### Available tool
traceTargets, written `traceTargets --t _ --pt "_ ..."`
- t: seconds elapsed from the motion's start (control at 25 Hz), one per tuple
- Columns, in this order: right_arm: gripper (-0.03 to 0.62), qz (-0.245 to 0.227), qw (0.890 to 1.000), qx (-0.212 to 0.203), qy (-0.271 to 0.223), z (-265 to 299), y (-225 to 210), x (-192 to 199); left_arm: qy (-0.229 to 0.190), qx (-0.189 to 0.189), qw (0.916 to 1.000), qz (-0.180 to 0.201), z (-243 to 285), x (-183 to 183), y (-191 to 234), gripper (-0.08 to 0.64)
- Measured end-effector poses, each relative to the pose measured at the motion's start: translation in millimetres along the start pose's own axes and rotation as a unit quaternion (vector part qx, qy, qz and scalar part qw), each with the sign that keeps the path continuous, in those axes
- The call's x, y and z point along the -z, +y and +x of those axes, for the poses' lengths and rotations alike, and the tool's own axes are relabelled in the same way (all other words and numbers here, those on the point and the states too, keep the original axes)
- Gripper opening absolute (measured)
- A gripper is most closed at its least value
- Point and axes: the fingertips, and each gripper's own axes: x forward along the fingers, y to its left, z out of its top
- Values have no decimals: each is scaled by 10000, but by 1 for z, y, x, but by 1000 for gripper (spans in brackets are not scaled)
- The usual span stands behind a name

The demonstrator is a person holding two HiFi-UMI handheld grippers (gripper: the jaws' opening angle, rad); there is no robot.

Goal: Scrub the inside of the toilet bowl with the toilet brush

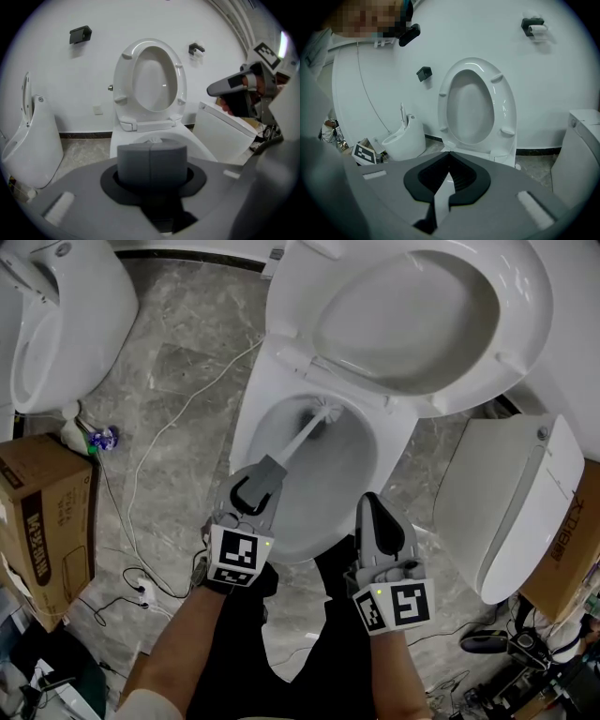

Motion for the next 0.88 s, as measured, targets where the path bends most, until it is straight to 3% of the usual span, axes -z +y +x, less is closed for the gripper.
traceTargets --t 0.4,0.64,0.88 --pt "12 69 9999 73 100 -5 -13 1 211 829 9958 315 8 3 -62 153" --pt "12 117 9998 104 155 -16 -12 -5 332 1042 9937 230 -5 8 -76 153" --pt "12 195 9996 144 168 -30 -8 -12 551 877 9944 229 -16 9 -73 153"
